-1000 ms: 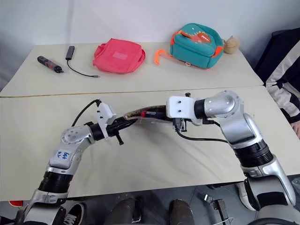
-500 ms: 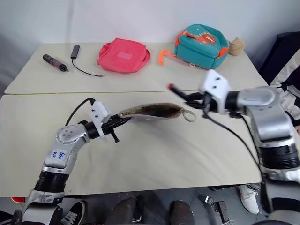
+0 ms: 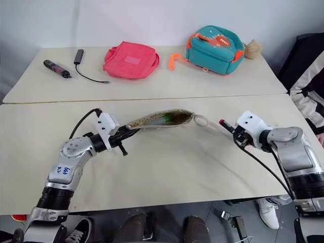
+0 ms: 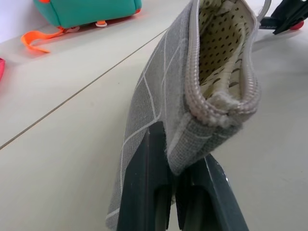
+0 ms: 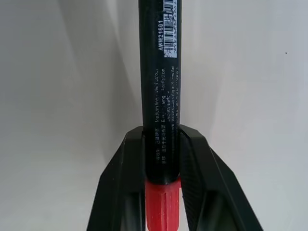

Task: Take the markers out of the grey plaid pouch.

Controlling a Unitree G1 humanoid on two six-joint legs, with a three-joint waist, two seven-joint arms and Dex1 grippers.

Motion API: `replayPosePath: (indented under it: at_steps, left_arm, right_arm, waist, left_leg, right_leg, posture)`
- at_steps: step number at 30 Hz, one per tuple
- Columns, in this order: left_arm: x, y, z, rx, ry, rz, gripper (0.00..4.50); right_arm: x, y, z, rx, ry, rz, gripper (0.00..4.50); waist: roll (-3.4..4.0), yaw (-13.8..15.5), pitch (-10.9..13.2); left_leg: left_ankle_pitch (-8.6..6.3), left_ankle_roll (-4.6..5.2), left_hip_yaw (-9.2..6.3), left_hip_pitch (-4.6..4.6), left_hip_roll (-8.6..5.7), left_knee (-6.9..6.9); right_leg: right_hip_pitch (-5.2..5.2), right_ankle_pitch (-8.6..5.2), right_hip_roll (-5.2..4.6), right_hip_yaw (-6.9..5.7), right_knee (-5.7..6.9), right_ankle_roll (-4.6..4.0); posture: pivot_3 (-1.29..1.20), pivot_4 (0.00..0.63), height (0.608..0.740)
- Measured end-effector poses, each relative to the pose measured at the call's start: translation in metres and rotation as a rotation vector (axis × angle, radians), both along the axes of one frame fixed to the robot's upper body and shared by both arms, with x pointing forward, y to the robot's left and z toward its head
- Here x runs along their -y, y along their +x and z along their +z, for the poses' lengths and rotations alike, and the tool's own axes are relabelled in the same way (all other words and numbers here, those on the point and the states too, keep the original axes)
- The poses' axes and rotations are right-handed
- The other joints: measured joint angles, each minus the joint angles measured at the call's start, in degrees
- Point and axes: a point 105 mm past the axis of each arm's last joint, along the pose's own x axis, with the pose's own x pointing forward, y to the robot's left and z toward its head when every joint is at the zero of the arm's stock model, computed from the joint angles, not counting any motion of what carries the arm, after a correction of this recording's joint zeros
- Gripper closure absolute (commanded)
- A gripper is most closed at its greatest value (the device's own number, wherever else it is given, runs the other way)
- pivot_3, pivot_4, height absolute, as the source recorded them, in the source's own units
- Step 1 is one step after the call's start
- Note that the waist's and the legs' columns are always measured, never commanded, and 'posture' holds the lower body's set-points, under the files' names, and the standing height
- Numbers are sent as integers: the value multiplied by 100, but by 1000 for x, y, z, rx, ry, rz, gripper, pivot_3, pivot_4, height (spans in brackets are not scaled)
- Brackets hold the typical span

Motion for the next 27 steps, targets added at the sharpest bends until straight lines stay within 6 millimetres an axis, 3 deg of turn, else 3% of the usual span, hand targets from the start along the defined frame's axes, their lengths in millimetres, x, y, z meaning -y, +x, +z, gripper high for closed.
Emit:
replayPosePath:
  at_steps: [6, 8, 12, 16, 19, 21, 24, 27]
  left_arm:
    - [0, 0, 0, 1, 3, 1, 4500]
    - [0, 0, 0, 1, 4, 2, 4500]
    - [0, 0, 0, 2, 6, 1, 4500]
    - [0, 0, 0, 2, 9, 0, 4500]
    - [3, 0, 0, 2, 6, -6, 4500]
    - [6, 0, 0, 1, -4, -14, 4500]
    - [6, 1, 1, -9, -4, -11, 4500]
    - [8, 2, 7, 2, -3, -16, 4500]
  right_arm:
    - [-3, 4, 4, 18, 13, -8, 863]
    - [-8, 6, 7, 30, 28, 1, 863]
    - [-35, 11, 21, 85, 109, 108, 863]
    - [-52, 23, 61, 229, 228, 143, 863]
    - [-106, 10, 114, 386, 414, 364, 863]
    - [-134, -7, 131, 442, 432, 515, 863]
    - [-171, -24, 129, 447, 523, 650, 1257]
    - [-194, -32, 113, 397, 518, 717, 2218]
  waist:
    - [0, 0, 0]
    - [0, -5, 0]
    - [0, -4, 0]
    - [0, -4, 0]
    - [1, -19, 0]
    - [1, -11, 0]
    - [-2, 10, -1]
    - [-2, 10, -1]
  left_leg:
    - [0, 0, 0, 0, 0, 0]
    - [0, 0, 0, 0, 0, -1]
    - [0, 0, 0, 0, 0, -1]
    - [0, 0, 0, -1, -1, 0]
    - [0, -1, -2, 0, 5, -6]
    - [-1, -3, -7, -1, 7, -8]
    - [-5, 1, -9, -5, -1, -4]
    - [-5, 10, -8, -13, -11, 3]
  right_leg:
    - [0, 0, 0, 0, -1, 0]
    - [-1, 0, 0, 0, -1, 0]
    - [-2, 0, 1, -1, 0, 0]
    - [-1, 1, 1, 0, 0, 3]
    - [-4, 1, 6, 1, 9, 2]
    - [-1, 1, 8, -2, 14, 2]
    - [2, 2, 3, -6, 13, 3]
    - [-2, 7, 2, -10, 14, 13]
  posture:
    - [0, 150, 740]
    - [0, 150, 740]
    - [0, 150, 740]
    - [0, 150, 740]
    - [0, 150, 740]
    - [0, 150, 740]
    - [0, 150, 740]
    - [0, 150, 740]
